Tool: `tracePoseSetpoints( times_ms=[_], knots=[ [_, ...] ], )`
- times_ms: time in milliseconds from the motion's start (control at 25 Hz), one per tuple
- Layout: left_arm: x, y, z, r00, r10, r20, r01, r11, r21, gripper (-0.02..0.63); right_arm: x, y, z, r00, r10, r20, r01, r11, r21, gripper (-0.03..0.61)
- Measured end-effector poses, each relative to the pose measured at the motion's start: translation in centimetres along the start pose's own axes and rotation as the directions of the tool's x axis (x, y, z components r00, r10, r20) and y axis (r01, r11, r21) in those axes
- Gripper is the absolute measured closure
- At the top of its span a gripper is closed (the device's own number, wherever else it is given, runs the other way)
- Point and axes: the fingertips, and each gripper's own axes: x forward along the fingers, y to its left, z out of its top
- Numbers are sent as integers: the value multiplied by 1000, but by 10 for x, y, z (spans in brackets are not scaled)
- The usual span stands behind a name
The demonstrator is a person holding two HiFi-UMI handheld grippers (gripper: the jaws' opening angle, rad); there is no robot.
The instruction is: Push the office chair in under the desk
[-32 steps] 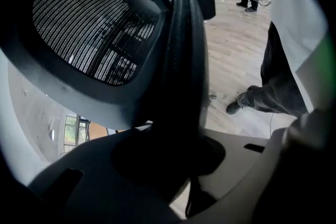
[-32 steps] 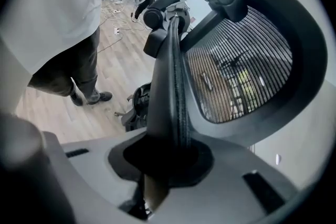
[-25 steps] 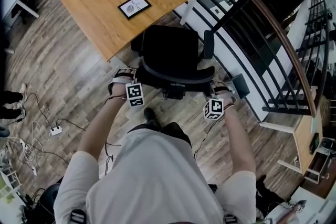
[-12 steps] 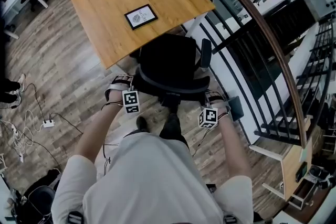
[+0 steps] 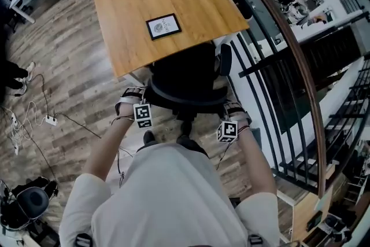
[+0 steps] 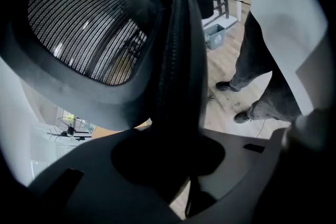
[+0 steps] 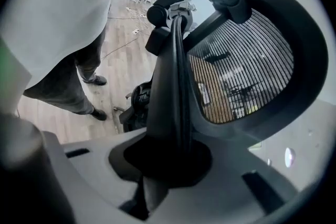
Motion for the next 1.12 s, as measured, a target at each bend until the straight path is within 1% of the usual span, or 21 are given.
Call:
tracePoseSetpoints(
  times_ms=[240,400,720,1120],
  knots=[
    [9,18,7,999,14,-45,-17,997,-70,508,21,-36,-20,999,11,49,-8,998,-66,526],
    [15,28,13,996,19,-83,-30,991,-129,508,36,-62,-34,996,17,88,-6,992,-125,526],
    [26,43,22,989,26,-142,-57,973,-223,508,65,-103,-52,987,28,157,7,976,-217,526],
    [42,60,19,978,21,-210,-88,944,-318,508,106,-151,-58,974,55,220,18,949,-316,526]
  ],
)
